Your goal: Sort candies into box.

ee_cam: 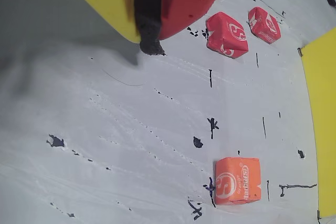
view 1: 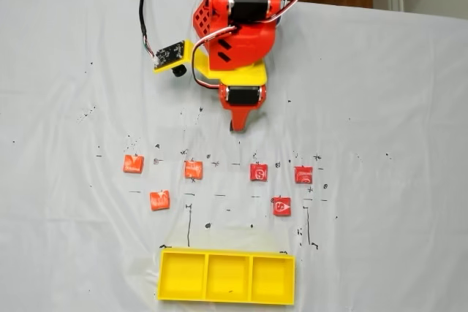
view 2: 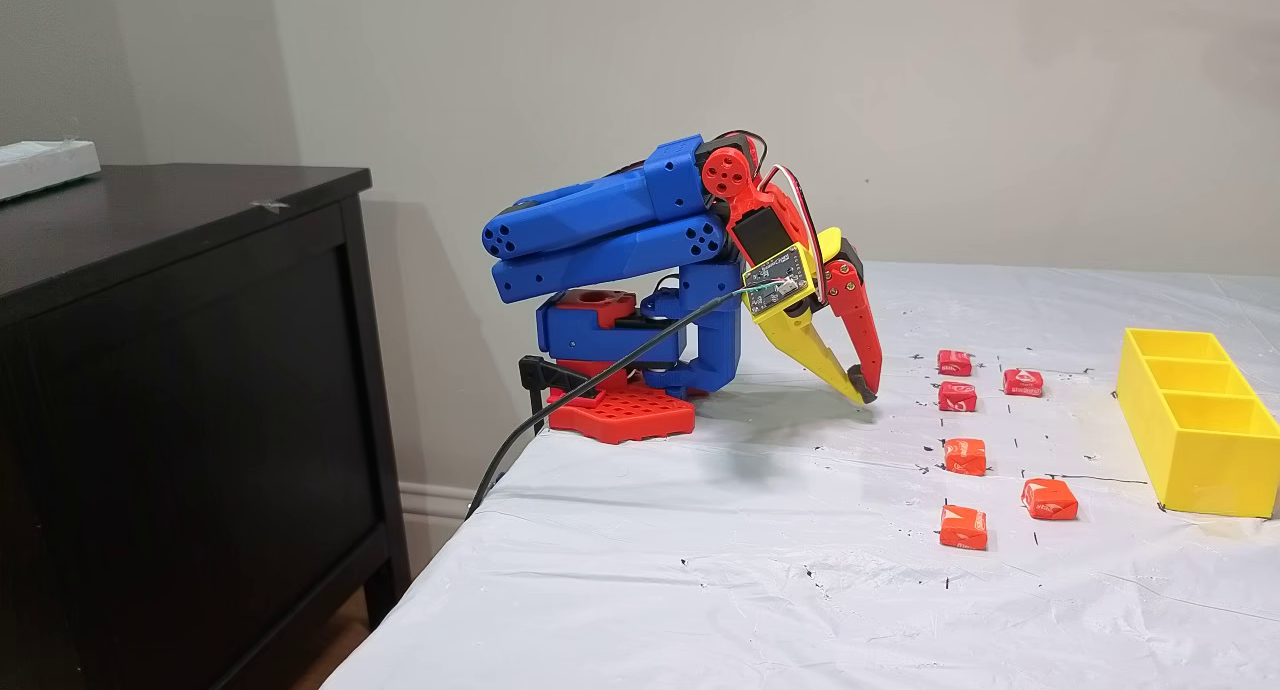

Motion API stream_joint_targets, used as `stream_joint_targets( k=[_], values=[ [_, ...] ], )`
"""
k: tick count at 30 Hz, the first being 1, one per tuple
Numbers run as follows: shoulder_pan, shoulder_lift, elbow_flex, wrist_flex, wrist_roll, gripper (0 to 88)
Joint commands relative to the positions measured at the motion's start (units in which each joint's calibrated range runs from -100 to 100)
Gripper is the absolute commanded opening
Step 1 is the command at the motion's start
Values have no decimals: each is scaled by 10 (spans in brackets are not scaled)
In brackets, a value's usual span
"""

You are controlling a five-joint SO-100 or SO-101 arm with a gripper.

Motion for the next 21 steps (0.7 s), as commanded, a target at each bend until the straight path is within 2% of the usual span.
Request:
stream_joint_targets(
  k=[1, 4, 8, 12, 18, 21],
  values=[
    [1, -3, 0, 7, -1, 2],
    [1, -3, 0, 7, -1, 2],
    [-59, -2, 0, 7, 25, 2],
    [-13, -3, 0, 8, 7, 24],
    [-6, -3, 0, 8, 1, 58],
    [-23, -3, 0, 8, 9, 16]
  ],
)
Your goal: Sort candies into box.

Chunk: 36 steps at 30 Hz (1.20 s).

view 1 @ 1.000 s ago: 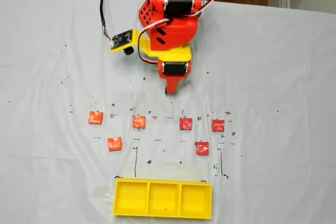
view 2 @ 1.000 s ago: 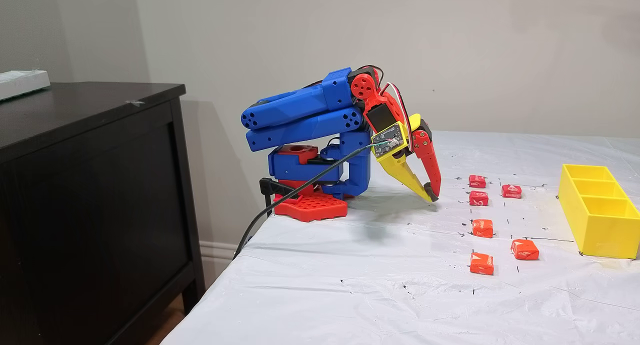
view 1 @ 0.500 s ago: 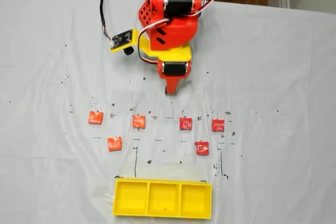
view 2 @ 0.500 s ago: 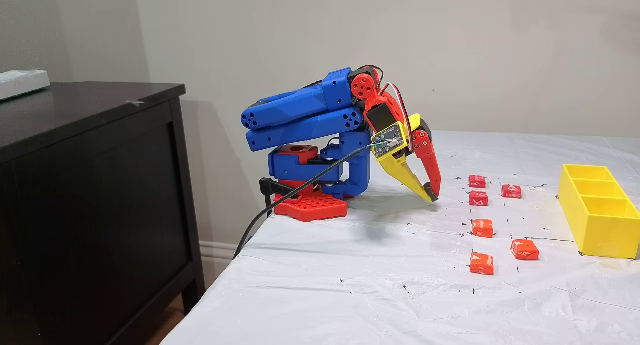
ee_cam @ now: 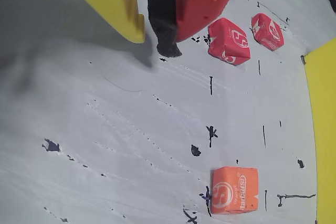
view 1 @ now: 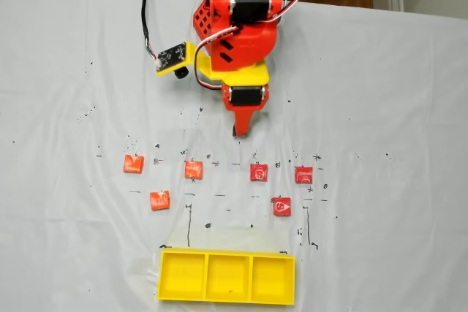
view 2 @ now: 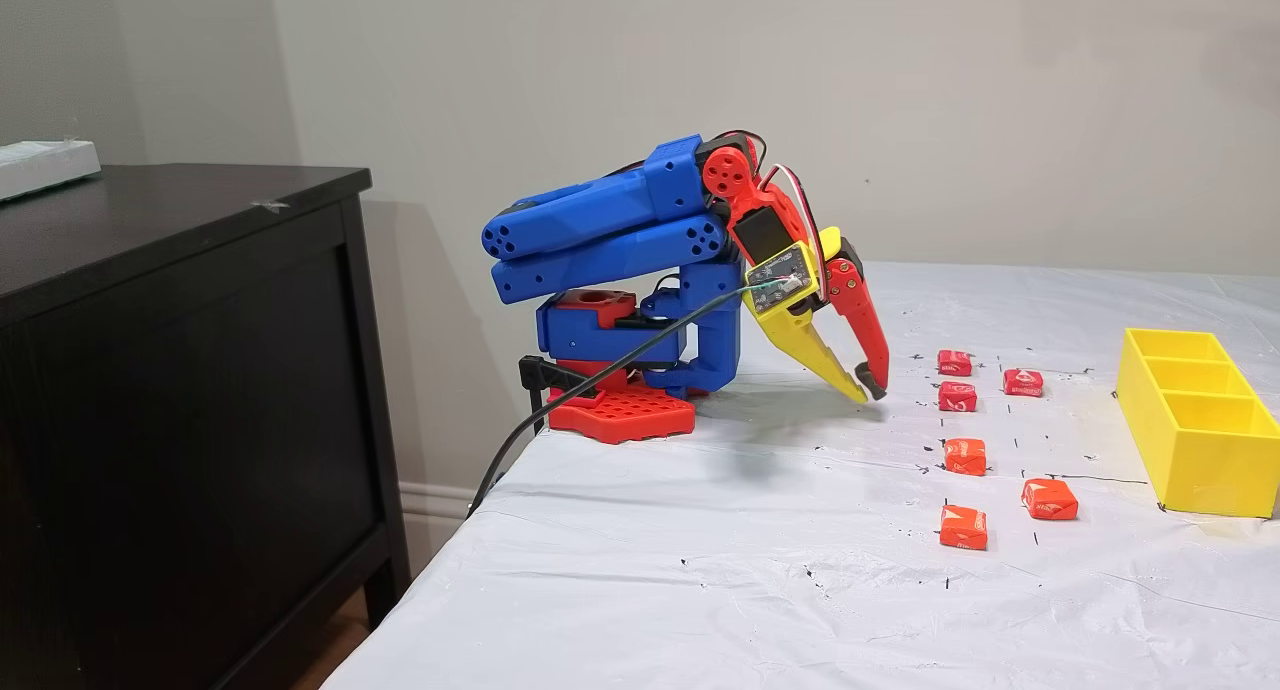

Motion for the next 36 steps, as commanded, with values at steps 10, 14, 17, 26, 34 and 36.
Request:
stream_joint_targets(
  k=[10, 14, 17, 26, 34, 36],
  values=[
    [-65, -3, -83, 12, -22, 1],
    [-91, -2, -120, 26, -32, 1],
    [-109, 1, -172, 47, -41, 1],
    [-152, 163, -335, 74, -64, 1],
    [-189, 379, -495, 93, -89, 1],
    [-197, 428, -535, 92, -93, 1]
  ],
)
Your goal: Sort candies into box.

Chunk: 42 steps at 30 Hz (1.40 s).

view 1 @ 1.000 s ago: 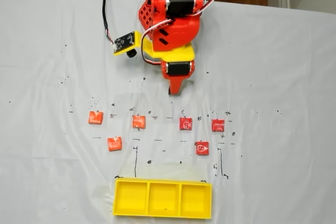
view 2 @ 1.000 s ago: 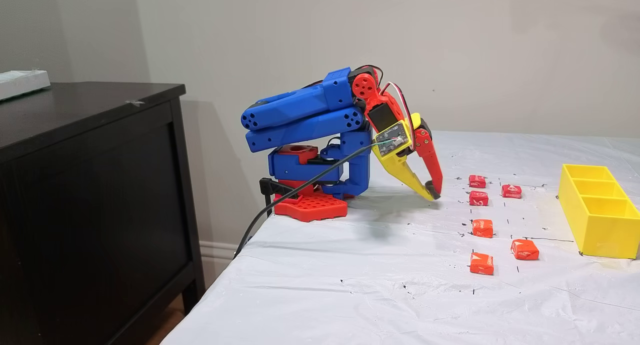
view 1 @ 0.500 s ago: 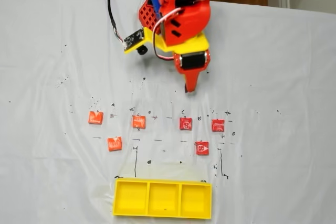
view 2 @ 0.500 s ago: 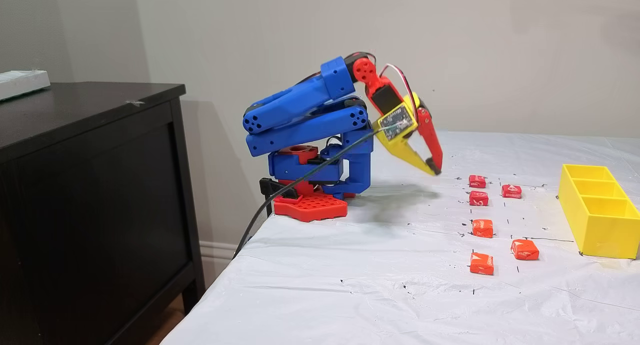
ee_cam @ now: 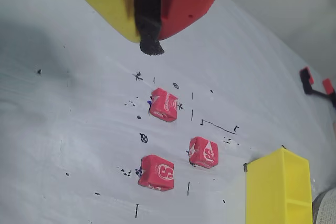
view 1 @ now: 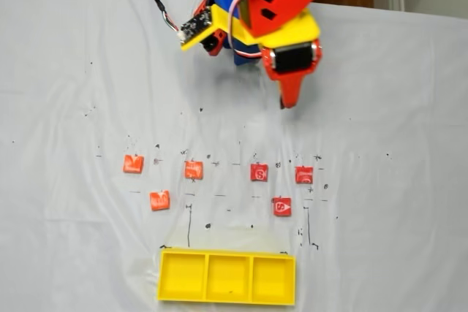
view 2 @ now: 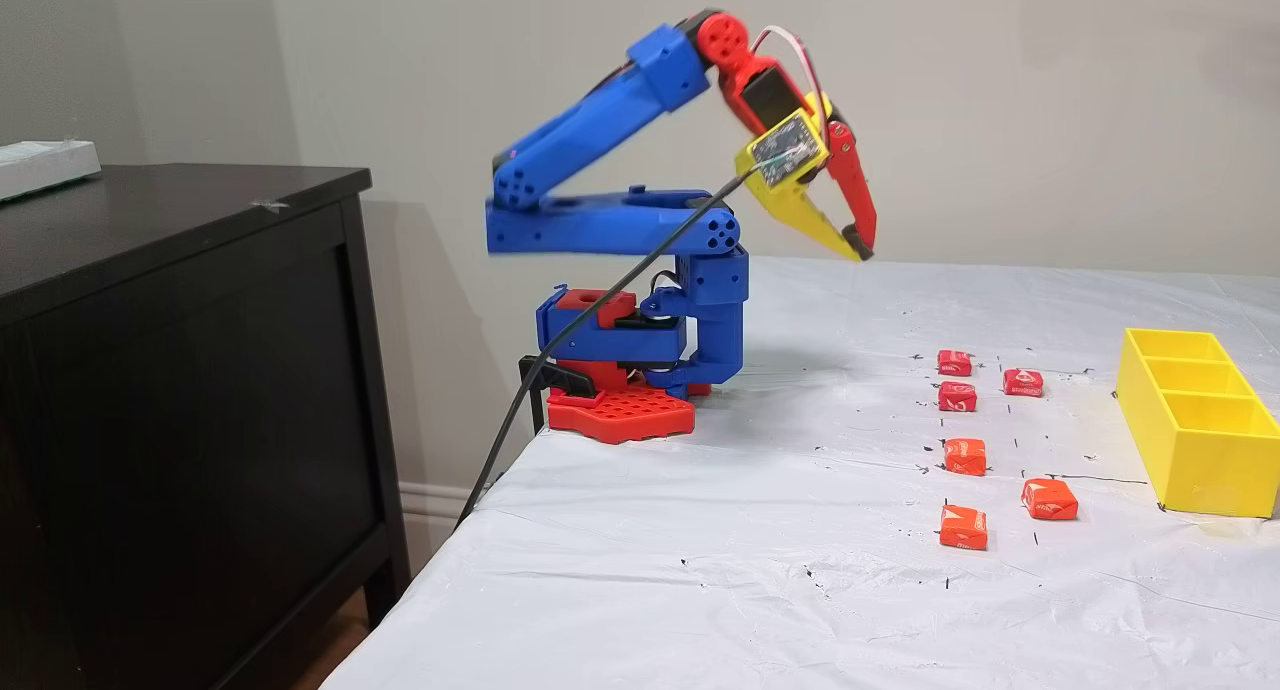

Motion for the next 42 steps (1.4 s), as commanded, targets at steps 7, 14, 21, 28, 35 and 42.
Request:
stream_joint_targets(
  k=[7, 14, 21, 28, 35, 42],
  values=[
    [-55, 282, -248, 3, 0, 32],
    [-44, 400, -292, -54, 1, 55],
    [-48, 425, -259, -91, 11, 76],
    [-42, 481, -251, -130, 15, 127],
    [-37, 517, -240, -159, 24, 183],
    [-24, 561, -251, -172, 30, 186]
  ],
)
